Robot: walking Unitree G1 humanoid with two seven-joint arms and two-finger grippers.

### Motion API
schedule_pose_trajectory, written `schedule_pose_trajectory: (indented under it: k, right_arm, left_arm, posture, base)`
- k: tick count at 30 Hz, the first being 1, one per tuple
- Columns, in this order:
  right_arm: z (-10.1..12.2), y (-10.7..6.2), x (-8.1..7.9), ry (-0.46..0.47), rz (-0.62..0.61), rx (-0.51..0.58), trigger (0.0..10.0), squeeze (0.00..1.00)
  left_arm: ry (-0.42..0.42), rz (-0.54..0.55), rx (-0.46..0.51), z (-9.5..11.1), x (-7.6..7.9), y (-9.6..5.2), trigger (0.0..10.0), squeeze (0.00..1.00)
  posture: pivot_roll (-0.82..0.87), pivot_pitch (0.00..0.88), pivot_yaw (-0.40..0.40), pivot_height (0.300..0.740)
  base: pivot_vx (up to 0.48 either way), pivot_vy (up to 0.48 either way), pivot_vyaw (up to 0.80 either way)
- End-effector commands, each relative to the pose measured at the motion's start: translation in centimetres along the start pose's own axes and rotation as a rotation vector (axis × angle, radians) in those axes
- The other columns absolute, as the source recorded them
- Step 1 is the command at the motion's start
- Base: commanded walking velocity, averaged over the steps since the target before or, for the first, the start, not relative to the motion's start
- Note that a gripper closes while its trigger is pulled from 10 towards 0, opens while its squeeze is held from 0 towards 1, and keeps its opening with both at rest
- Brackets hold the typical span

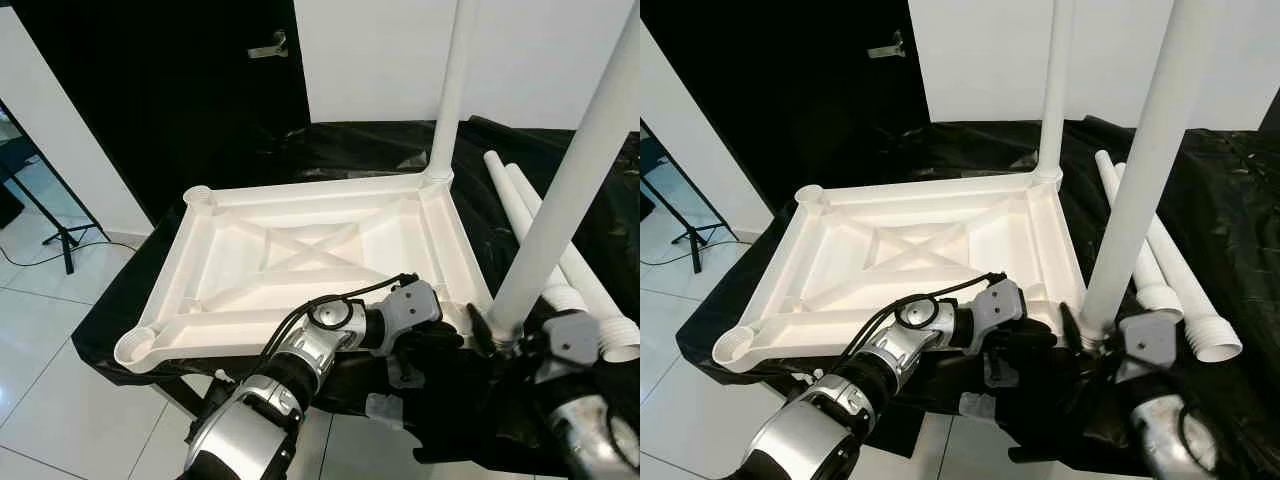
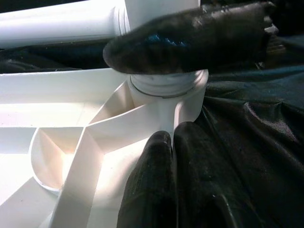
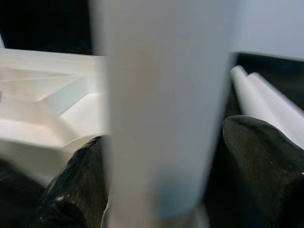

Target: Building children table

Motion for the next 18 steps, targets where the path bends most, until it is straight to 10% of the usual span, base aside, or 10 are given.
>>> schedule_pose_trajectory:
  k: [1, 2, 3, 4, 5, 18]
  right_arm:
    - [-0.6, 0.0, 0.3, 0.007, 0.025, -0.027, 10.0, 0.00]
    - [-0.6, 0.0, 0.3, 0.007, 0.025, -0.027, 10.0, 0.00]
    - [-0.7, 0.0, 0.4, 0.004, 0.057, -0.039, 4.7, 0.00]
    - [-0.7, 0.0, 0.4, 0.004, 0.057, -0.039, 4.7, 0.00]
    - [-0.8, 0.0, 0.2, 0.011, 0.098, -0.048, 0.0, 0.00]
    - [-2.0, -1.0, -1.3, 0.134, 0.084, -0.114, 0.0, 0.00]
  left_arm:
    - [-0.184, -0.004, -0.218, -5.9, 3.1, -0.5, 10.0, 0.00]
    - [-0.184, -0.004, -0.218, -5.9, 3.1, -0.5, 10.0, 0.00]
    - [-0.184, -0.003, -0.218, -5.9, 3.1, -0.5, 10.0, 0.00]
    - [-0.184, -0.003, -0.218, -5.9, 3.1, -0.5, 10.0, 0.00]
    - [-0.185, -0.002, -0.217, -5.9, 3.1, -0.5, 10.0, 0.00]
    - [-0.190, -0.004, -0.219, -6.0, 3.2, -0.6, 10.0, 0.00]
  posture:
    - [0.02, 0.000, 0.092, 0.740]
    - [0.02, 0.000, 0.092, 0.740]
    - [0.02, 0.000, 0.091, 0.740]
    - [0.02, 0.000, 0.091, 0.740]
    - [0.02, 0.000, 0.091, 0.740]
    - [0.02, 0.000, 0.092, 0.740]
  base:
    - [0.000, 0.000, 0.00]
    - [0.000, 0.000, 0.00]
    - [0.000, 0.000, 0.00]
    - [0.000, 0.000, 0.00]
    - [0.000, 0.000, 0.00]
    - [0.000, 0.000, 0.00]
Point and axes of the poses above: a point about 5 cm out from each wrist's last joint towards the gripper, its own y axis pointing out of the wrist towards the gripper, its own z axis along the axis of the wrist's last joint, x = y × z, the point moved 2 cm from there along y, pointing out of the wrist towards the gripper, and after that the axes turned 4 degrees about y, right-handed, at the moved point
